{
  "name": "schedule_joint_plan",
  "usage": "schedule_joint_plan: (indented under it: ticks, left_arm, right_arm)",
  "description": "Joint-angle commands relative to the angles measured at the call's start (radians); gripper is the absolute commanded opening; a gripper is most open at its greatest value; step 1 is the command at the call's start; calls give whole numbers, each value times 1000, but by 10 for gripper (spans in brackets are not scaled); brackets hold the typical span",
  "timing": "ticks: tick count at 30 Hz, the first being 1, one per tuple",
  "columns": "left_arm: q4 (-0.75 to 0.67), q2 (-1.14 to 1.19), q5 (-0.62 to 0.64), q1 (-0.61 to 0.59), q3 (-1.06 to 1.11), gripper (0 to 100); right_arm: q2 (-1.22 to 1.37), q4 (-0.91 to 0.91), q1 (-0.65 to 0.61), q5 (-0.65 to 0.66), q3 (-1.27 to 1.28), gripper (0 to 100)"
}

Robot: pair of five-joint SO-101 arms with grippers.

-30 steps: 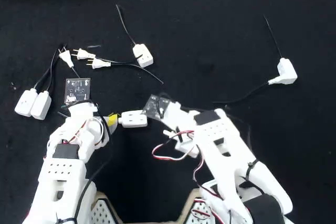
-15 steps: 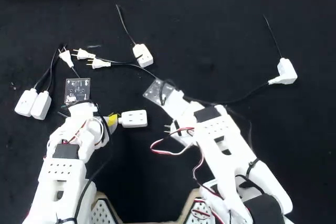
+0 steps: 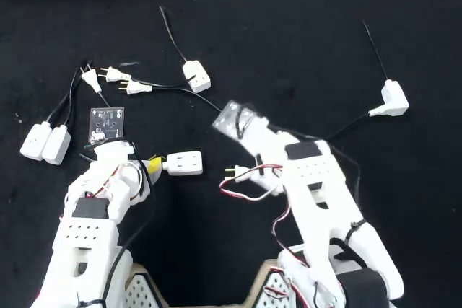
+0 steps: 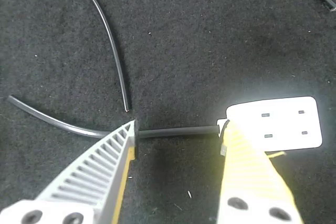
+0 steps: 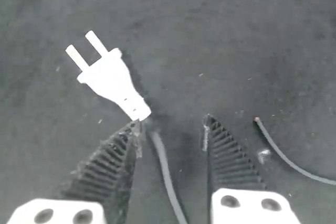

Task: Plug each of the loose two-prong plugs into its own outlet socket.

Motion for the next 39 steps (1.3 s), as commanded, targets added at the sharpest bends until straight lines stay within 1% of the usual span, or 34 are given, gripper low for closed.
schedule_joint_plan:
  ticks: [1, 3, 5, 12, 16, 20, 24, 29, 35, 39]
  left_arm:
    - [-12, -18, 5, 4, -8, 266]
    - [-12, -18, 5, 4, -8, 266]
    - [-12, -18, 5, 4, -8, 266]
    - [-12, -18, 5, 4, -7, 266]
    - [-12, -18, 5, 2, -7, 266]
    - [-12, -18, 5, 2, -7, 266]
    - [-14, -18, 5, 2, -7, 266]
    - [-14, -18, 5, 2, -7, 266]
    - [-15, -18, 5, 2, -7, 266]
    - [-14, -18, 5, 2, -7, 266]
  right_arm:
    - [-5, 41, -74, 157, -53, 172]
    - [2, 55, -94, 239, -56, 173]
    - [2, 61, -117, 278, -54, 173]
    - [13, 32, -219, 279, -54, 173]
    - [96, 9, -187, 285, -84, 173]
    - [182, 11, -130, 354, -125, 173]
    - [240, 11, -126, 390, -154, 173]
    - [297, 11, -132, 390, -213, 173]
    - [363, 2, -180, 385, -225, 170]
    - [409, -57, -149, 350, -236, 169]
